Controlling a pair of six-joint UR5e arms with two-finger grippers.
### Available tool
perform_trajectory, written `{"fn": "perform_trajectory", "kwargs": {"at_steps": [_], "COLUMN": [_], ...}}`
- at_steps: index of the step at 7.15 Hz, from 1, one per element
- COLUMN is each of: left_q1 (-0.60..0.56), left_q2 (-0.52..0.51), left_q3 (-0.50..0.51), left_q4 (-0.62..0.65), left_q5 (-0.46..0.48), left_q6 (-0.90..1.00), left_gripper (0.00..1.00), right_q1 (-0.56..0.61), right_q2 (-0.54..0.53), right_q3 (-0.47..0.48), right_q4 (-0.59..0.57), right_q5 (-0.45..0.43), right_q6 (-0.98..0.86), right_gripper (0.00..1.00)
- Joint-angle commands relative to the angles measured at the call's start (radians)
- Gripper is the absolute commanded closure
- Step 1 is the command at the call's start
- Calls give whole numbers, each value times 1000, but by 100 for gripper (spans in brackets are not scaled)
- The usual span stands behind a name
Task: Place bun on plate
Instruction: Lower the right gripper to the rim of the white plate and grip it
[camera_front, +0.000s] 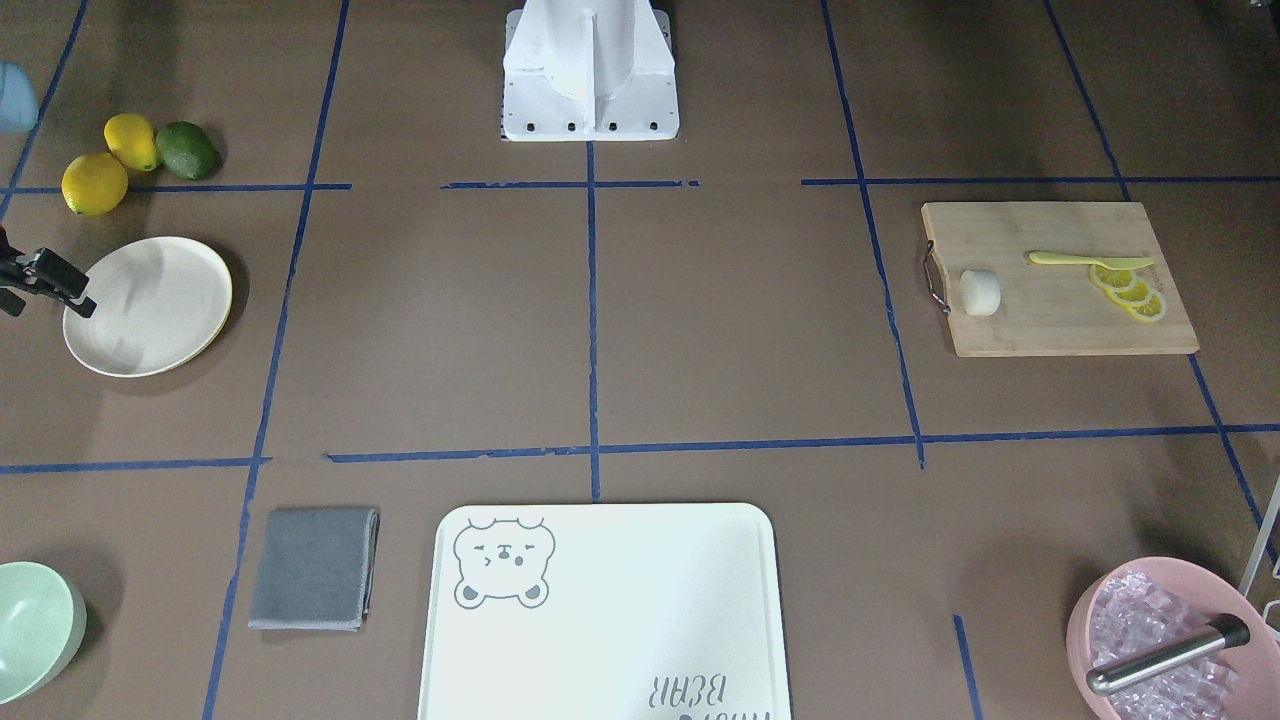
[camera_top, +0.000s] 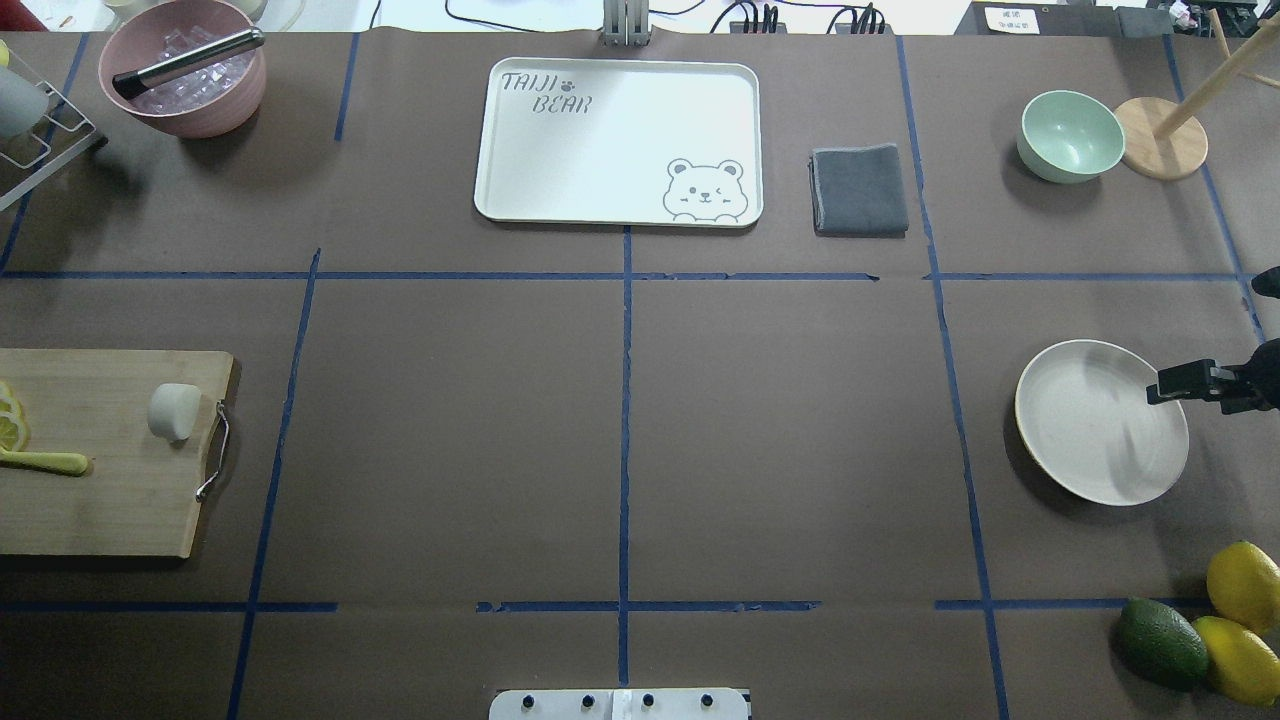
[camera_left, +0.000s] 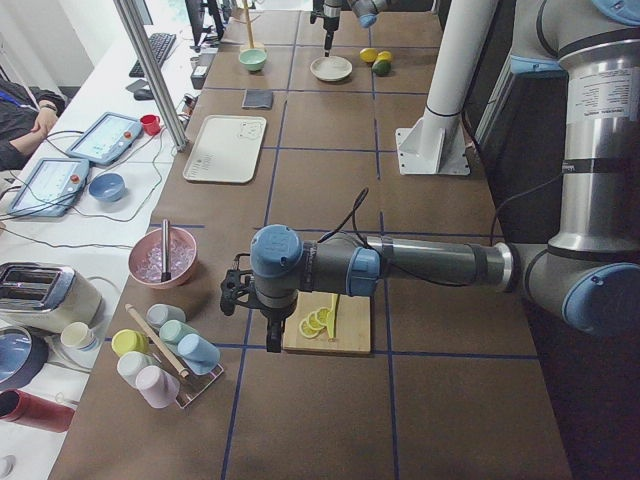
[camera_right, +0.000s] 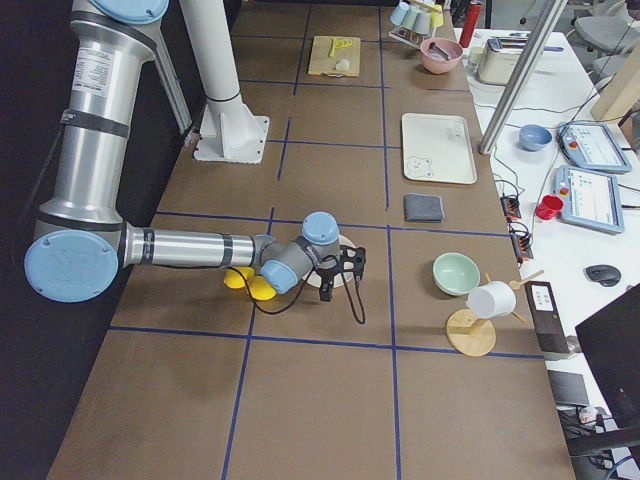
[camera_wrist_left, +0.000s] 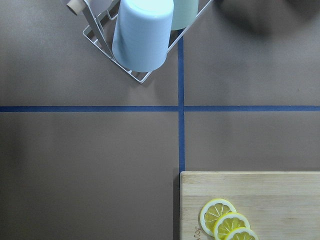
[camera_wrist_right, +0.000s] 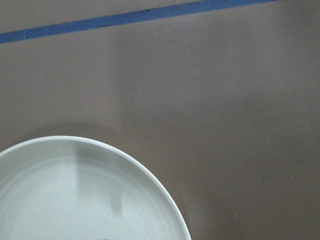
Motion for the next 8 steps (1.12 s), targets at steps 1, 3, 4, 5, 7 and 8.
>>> {"fn": "perform_trajectory", "kwargs": {"at_steps": [1, 3, 4, 5, 7, 8], "left_q1": [0, 0, 0, 0, 0, 2], "left_q2": [-1, -1, -2, -5, -7, -8], "left_q3": [1, -1, -1, -1, -1, -1], "left_q4": [0, 0, 0, 0, 0, 0], "left_q5": [0, 0, 0, 0, 2, 2], "left_q6": [1, 1, 1, -1, -1, -1], "left_gripper": [0, 0, 0, 0, 0, 0], "right_q1": [-35, -44, -44, -43, -41, -41], "right_q2": [-13, -14, -14, -14, -22, -22], "right_q3": [-10, -19, -18, -18, -16, -16], "right_q4": [-3, -6, -3, -4, -3, -3], "right_q5": [-4, 5, 9, 11, 11, 12], "right_q6": [3, 4, 6, 6, 4, 4], "right_gripper": [4, 12, 26, 47, 93, 99]}}
